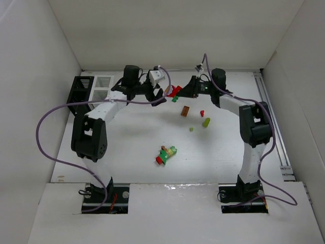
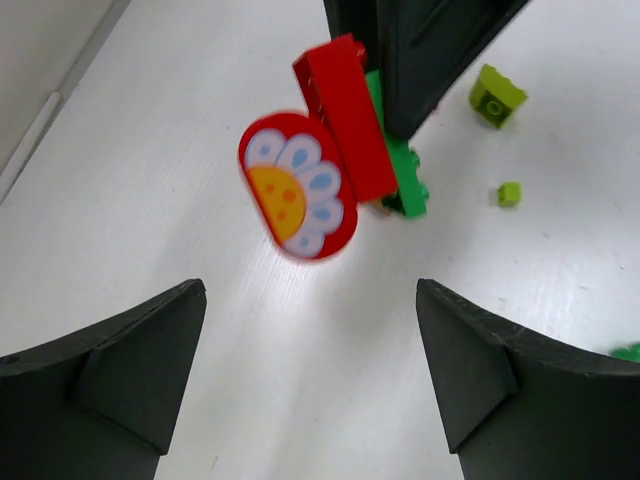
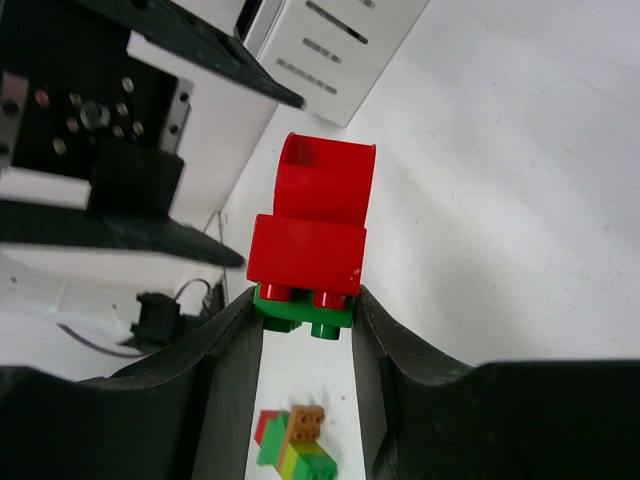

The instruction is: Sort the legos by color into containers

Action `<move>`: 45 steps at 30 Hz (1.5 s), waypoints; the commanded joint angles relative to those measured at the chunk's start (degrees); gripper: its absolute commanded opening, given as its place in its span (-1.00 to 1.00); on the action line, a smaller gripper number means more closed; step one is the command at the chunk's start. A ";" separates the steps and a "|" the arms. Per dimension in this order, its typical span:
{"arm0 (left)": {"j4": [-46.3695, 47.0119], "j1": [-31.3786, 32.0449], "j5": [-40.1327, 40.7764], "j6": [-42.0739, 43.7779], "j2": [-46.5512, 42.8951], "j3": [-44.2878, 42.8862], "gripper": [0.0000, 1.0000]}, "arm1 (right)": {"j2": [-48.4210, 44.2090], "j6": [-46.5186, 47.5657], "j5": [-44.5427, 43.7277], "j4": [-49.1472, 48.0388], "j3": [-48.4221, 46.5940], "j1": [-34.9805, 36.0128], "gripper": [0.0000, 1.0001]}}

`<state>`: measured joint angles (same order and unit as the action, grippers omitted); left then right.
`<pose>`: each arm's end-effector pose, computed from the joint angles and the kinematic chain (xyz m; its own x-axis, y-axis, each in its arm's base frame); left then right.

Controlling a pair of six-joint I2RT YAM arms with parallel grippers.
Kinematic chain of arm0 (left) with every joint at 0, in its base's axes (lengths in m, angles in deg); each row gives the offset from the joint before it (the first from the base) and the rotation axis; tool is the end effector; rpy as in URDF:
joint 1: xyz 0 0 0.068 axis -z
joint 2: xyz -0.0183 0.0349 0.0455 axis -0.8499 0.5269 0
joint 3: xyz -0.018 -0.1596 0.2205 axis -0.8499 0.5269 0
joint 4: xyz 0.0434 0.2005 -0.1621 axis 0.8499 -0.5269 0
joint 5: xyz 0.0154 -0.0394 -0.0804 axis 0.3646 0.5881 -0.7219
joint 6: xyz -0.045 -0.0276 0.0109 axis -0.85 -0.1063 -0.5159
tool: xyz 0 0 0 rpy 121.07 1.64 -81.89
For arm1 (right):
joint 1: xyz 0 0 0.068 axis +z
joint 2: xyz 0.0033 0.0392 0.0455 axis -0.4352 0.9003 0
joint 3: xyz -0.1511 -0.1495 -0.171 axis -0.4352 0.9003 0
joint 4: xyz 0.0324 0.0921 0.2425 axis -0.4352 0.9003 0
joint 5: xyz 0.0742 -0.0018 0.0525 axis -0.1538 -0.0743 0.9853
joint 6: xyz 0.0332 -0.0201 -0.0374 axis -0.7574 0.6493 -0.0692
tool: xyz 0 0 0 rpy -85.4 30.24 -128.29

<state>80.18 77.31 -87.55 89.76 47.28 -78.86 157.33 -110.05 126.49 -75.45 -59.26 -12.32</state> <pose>0.3914 -0.1625 0.2919 0.0904 0.3425 -0.9352 0.9264 0.3159 0.2052 0.4395 0.1371 0.2259 -0.7825 0.1480 -0.6047 -0.5630 0.2465 0.7889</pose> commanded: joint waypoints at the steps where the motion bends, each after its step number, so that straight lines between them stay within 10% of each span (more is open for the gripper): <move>1: -7.09 -4.85 -10.91 1.92 -5.83 0.37 0.67 | -4.36 9.09 6.21 0.90 0.43 -2.92 -1.00; 6: -23.25 -8.39 -23.75 8.15 -1.54 -7.60 0.67 | -5.67 16.66 13.76 4.86 1.04 -4.25 -1.00; 12: -62.41 -7.78 -33.42 29.13 18.14 -36.42 0.59 | -8.48 25.97 15.01 9.78 1.66 -3.72 -1.00; 19: -57.67 -3.74 -30.71 28.74 17.73 -34.62 0.50 | -10.42 67.45 7.02 51.49 -6.25 2.25 -1.00; 35: -57.66 0.84 -29.30 32.43 17.11 -32.94 -0.10 | -12.44 67.47 4.11 48.20 -5.20 3.84 -1.00; 42: -57.66 1.36 -29.30 32.96 17.11 -32.41 -0.12 | -12.97 67.47 4.11 47.67 -5.73 5.51 -1.00; 45: -56.43 1.36 -28.77 32.96 17.11 -31.89 0.18 | -12.97 67.47 4.11 47.67 -6.25 5.51 -1.00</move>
<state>24.08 77.75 -114.00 121.06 68.74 -111.84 147.97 -44.37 128.99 -25.44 -62.78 -8.10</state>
